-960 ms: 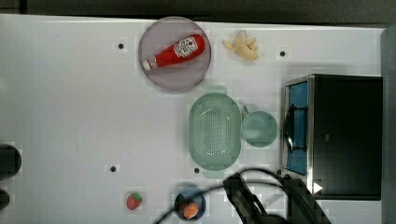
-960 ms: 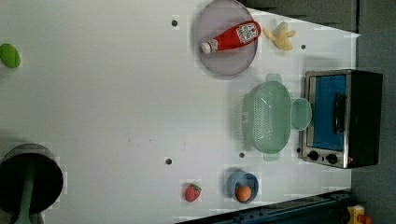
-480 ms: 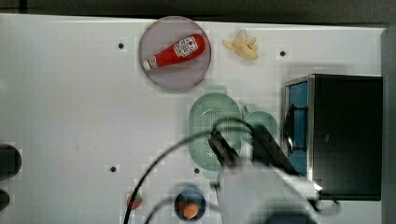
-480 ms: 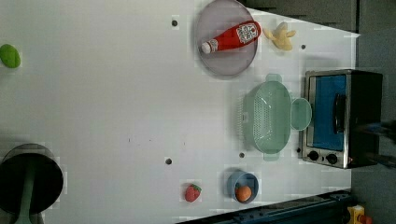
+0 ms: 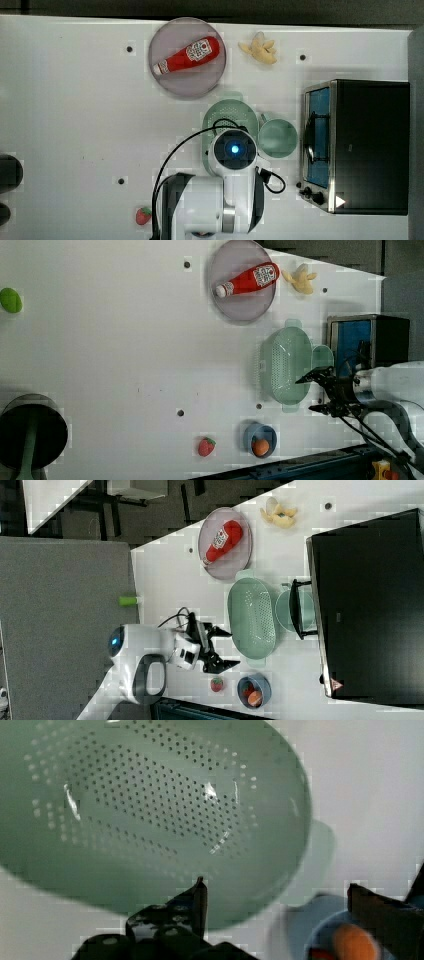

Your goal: Drag strainer right to left.

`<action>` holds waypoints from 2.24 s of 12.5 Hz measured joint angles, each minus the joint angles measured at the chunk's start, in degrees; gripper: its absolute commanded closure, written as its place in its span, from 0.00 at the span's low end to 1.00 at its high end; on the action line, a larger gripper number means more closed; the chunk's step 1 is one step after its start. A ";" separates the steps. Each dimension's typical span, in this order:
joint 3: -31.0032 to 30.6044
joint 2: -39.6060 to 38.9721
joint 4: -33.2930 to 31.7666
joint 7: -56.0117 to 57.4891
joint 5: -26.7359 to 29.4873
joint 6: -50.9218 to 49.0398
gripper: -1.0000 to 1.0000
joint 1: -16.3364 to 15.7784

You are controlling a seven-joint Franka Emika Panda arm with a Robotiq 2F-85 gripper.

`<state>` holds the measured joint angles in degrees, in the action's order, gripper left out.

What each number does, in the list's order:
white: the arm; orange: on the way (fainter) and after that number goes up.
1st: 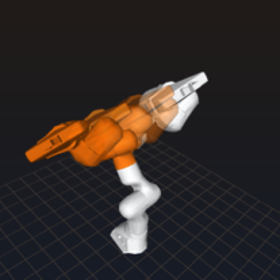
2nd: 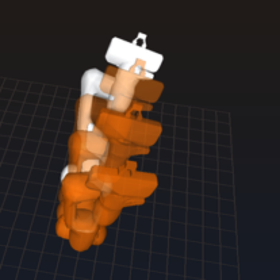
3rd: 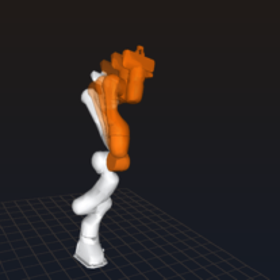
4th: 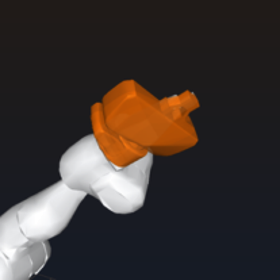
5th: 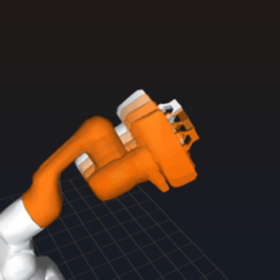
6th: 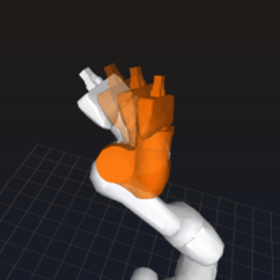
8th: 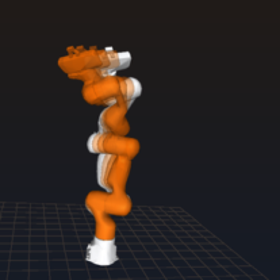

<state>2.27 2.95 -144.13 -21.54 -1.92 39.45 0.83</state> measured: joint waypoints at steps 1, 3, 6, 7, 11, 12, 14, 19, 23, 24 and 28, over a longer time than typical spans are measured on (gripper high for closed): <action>0.24 -1.65 0.90 -2.84 -0.23 2.55 0.00 -0.03; 0.51 -4.91 2.35 -6.92 -1.83 11.27 0.00 0.29; 0.29 -10.58 2.57 -9.93 -1.07 20.37 0.00 0.66; 0.25 -12.89 2.69 -10.55 -1.30 24.28 0.00 0.70; 0.62 -22.32 1.34 -15.50 -0.73 31.73 0.00 -0.20; 0.73 -23.80 1.23 -15.97 -0.60 31.73 0.00 -0.60; -0.31 -24.90 0.45 -16.87 -0.51 32.06 0.00 -1.46; -2.12 -24.97 2.24 -19.33 -0.80 33.24 0.00 -2.66; -1.98 -24.41 2.35 -21.85 -0.64 33.29 0.00 -5.18; -2.34 -24.29 2.01 -24.03 0.26 33.35 0.00 -5.82; -6.09 -24.03 2.13 -32.68 -0.59 35.08 0.00 -8.77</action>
<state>-3.82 -21.08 -142.01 -54.22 -2.51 74.53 -7.95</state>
